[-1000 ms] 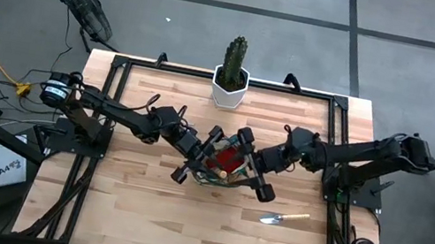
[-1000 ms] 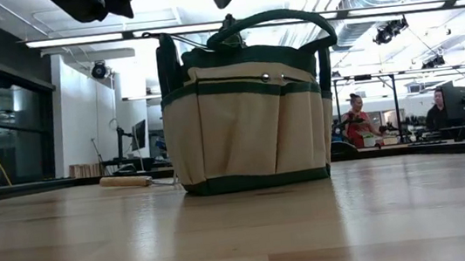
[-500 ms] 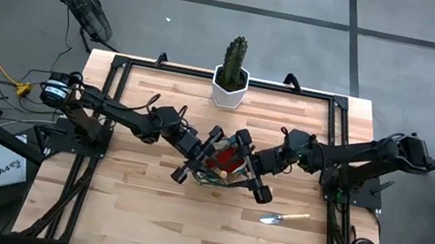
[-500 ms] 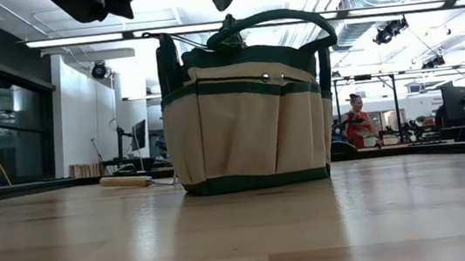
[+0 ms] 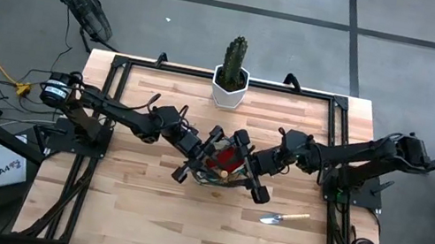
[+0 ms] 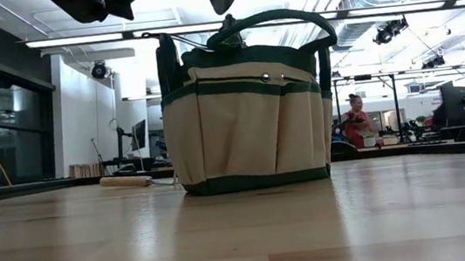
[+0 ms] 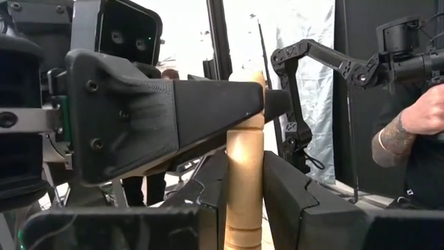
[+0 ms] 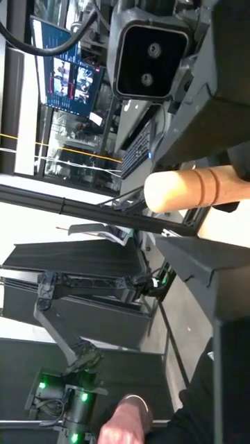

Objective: Pick & Place Garden tools in Gardening bag
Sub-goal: Put the brown trowel into the brown gardening bag

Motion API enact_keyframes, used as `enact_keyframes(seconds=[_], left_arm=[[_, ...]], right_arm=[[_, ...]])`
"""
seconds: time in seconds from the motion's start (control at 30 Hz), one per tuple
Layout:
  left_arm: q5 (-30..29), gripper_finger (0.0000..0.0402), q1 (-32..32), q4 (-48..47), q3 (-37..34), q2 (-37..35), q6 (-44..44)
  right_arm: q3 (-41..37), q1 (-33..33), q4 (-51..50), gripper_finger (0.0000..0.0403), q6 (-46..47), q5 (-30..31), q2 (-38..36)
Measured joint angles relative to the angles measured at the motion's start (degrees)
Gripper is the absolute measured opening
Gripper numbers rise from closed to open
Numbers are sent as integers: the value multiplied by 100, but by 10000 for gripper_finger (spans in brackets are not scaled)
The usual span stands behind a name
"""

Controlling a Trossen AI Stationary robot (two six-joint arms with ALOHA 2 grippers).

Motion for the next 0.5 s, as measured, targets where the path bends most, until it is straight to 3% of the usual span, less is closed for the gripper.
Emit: enact_keyframes(seconds=[0.23,0.5], left_arm=[[-19,58,-1,-4,0,0,-17],[-33,58,-2,-6,0,0,-123]], right_arm=[[0,-2,-32,112,-82,-3,0],[1,-4,-29,75,-86,13,0]])
